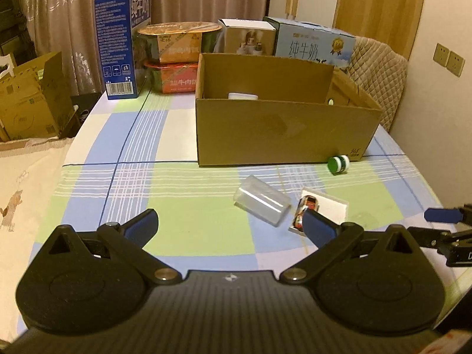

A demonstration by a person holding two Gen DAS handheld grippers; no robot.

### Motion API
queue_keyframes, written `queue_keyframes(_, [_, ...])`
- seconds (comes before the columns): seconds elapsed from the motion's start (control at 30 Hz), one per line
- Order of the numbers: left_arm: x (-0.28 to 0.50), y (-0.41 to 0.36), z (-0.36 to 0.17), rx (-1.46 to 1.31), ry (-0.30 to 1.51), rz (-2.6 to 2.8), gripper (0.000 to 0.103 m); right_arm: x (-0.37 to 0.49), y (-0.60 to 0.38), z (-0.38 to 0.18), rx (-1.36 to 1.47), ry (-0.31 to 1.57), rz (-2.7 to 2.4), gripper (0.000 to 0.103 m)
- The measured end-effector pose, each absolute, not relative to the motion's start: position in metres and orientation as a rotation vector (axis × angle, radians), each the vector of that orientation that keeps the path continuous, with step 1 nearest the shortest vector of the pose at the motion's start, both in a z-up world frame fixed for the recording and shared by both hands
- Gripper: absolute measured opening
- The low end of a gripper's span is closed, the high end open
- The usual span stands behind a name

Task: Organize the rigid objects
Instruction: 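Move the right tool down to the white tray holding the toy car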

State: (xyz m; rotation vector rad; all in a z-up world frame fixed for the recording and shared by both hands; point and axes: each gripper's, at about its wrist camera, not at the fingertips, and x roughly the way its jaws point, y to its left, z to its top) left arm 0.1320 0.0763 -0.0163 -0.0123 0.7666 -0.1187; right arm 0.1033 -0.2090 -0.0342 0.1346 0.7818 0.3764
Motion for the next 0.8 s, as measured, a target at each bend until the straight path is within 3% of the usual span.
queue_keyframes(0.8, [0.189, 0.084, -0.1, 0.064, 0.817, -0.132, 0.102, 0.196, -0.155, -0.105, -0.102, 0.769, 0.634, 0.076])
